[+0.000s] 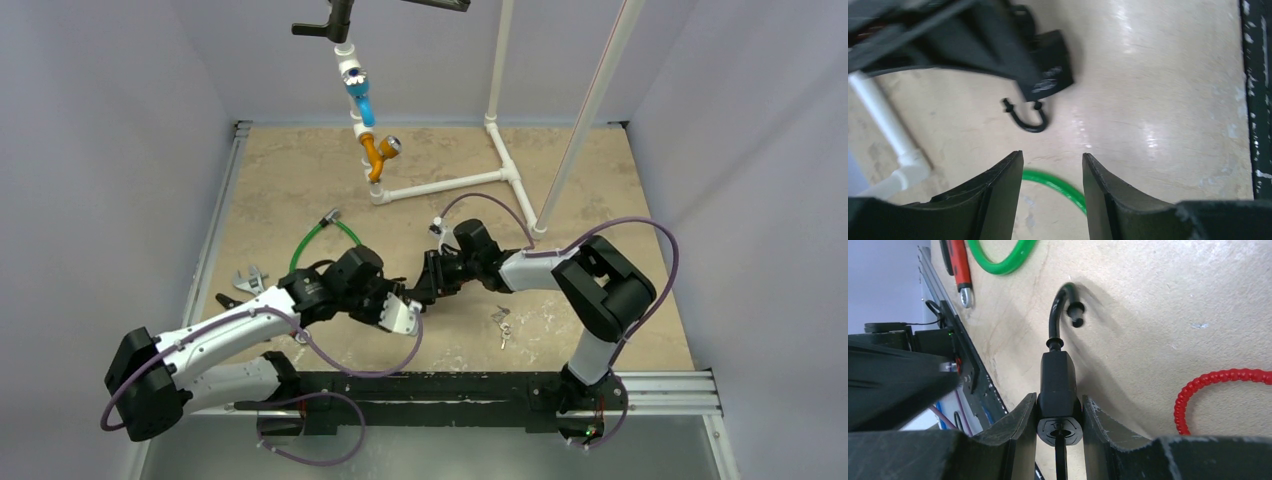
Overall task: Unlock with the key
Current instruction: Place the lock at the center of the board.
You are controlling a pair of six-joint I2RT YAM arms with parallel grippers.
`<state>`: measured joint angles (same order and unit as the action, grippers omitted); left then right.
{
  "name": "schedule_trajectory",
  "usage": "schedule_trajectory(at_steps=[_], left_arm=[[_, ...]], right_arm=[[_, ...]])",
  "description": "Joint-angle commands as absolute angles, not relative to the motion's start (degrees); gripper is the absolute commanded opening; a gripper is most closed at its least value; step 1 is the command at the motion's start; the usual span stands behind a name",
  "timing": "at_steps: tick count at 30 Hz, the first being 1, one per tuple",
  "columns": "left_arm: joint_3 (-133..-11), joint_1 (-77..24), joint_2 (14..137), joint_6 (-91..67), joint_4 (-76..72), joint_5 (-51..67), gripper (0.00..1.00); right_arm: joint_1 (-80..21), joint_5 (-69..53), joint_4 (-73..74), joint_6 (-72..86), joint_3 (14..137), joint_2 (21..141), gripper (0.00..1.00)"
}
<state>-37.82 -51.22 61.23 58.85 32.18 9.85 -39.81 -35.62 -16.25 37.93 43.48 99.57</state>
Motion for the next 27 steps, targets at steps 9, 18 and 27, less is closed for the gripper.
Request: schedule_trajectory(at_steps=[9, 18, 27], left_arm=[[-55.8, -46.5, 56.2, 40.5, 48.0, 12.5, 0.49], [-66.5, -39.1, 58.1, 36.6, 60.5, 14.2, 0.52], [-74.1, -23.4, 64.2, 30.7, 69.7, 22.7, 0.55]], right_arm=[[-44.5, -31.1, -9.4, 32.8, 46.9, 103.2, 0.05], [-45.6, -25.4, -5.7, 30.9, 46.2, 97.8, 0.56], [-46.2, -18.7, 3.6, 26.5, 50.4, 90.5, 0.7]])
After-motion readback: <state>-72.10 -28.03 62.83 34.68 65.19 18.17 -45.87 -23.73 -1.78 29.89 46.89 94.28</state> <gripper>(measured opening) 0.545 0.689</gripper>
